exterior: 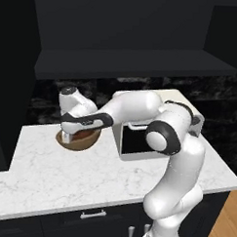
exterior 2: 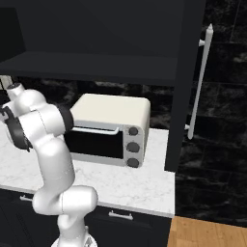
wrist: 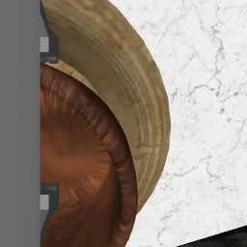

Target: Pick up the bowls on the counter and stack them on top of one another in the open cabinet. Place the smaller bowl on top of the larger bowl.

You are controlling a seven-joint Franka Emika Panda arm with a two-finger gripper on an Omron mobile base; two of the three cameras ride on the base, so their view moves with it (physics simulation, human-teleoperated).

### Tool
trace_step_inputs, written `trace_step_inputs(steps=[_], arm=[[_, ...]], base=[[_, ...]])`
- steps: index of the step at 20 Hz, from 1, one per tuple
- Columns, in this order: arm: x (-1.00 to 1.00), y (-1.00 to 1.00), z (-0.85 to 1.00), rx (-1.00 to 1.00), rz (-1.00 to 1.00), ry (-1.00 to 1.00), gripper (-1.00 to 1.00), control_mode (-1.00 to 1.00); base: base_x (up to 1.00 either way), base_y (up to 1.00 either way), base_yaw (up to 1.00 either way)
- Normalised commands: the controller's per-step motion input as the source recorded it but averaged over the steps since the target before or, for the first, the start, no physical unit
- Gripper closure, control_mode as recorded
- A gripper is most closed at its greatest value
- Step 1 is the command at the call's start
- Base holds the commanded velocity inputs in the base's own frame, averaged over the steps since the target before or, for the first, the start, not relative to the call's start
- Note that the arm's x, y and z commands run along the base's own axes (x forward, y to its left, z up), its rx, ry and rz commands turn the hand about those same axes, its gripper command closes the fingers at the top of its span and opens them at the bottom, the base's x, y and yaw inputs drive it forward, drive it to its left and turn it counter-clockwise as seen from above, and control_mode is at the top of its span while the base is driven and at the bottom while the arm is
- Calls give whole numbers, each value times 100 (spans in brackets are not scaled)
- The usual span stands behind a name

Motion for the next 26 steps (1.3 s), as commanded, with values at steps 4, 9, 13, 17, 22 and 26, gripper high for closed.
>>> trace_step_inputs(steps=[4, 9, 13, 17, 22, 26], arm=[[-26, 2, 0, -13, 0, -45, -100, -100], [7, 2, 6, -6, 0, -29, -100, -100], [15, 0, 32, 8, 0, 2, -100, -100], [-40, 16, 38, 18, 0, 20, -100, -100], [-23, 16, 9, 12, -1, 24, -100, -100], [5, 0, -60, 0, -3, 17, -100, -100]], base=[[0, 0, 0], [0, 0, 0], [0, 0, 0], [0, 0, 0], [0, 0, 0], [0, 0, 0]])
